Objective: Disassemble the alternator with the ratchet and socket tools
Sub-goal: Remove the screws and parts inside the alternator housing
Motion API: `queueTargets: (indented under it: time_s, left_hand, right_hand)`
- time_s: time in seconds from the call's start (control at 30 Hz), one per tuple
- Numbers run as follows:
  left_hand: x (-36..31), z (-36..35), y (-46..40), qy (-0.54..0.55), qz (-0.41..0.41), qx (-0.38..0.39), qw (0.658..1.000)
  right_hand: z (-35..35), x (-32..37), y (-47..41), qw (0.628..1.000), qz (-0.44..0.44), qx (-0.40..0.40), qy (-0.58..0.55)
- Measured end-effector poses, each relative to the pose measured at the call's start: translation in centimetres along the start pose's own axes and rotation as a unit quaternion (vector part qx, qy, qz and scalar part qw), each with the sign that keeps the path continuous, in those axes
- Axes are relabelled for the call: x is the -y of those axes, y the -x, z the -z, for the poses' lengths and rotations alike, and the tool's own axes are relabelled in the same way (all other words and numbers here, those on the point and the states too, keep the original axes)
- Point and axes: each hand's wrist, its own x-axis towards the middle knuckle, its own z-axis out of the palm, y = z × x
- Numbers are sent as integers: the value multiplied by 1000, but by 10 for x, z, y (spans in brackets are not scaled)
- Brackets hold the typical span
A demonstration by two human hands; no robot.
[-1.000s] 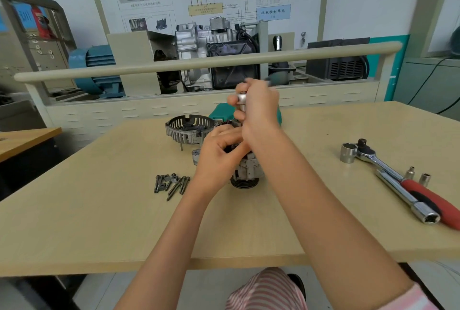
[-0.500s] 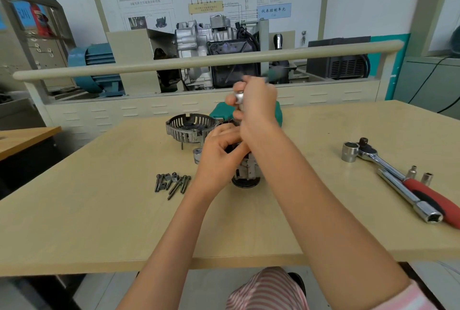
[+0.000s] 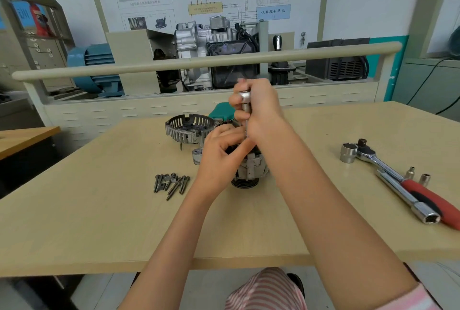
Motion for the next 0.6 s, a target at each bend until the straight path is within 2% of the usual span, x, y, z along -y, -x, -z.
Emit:
queueTargets:
  time_s: [0.07,0.13,0.17,0.23,0.3,0.37,0.4,0.47,0.53,0.6]
  left_hand:
    - [-1,0,-1,6,28,-6,1000]
    - [-1,-1,-2,4,33,-18,999]
    - [-1,-2,-2,2,33,-22,999]
    - [-2,-3,-2,-3,36,-23,999]
    - [-1,-3,-2,-7,35,-12,999]
    - [0,0,-2,4,16,0,1000]
    - [2,1,-2,10,2,5,1000]
    - [4,2,-2,11,-10,5,1000]
    - [5,1,-2,11,11,-6,1000]
    - [4,-1,-3,5,28,-19,999]
  right_hand:
    - [-4,-10,1,983,133,-123,-30]
    - [-3,-9,-2,979,140,-140,-43]
    - [-1,-5,-3,989,96,-110,-30]
    - [6,5,-7,999,-44,20,-21]
    - [11,14,-9,975,-155,155,-32]
    - [10,11,-8,969,-159,190,-2]
    - [7,8,-7,977,-135,167,19]
    - [-2,-1,-1,997,-30,49,44]
    - [-7,-12,3,988,126,-91,20]
    - [-8,-16,3,972,191,-139,-18]
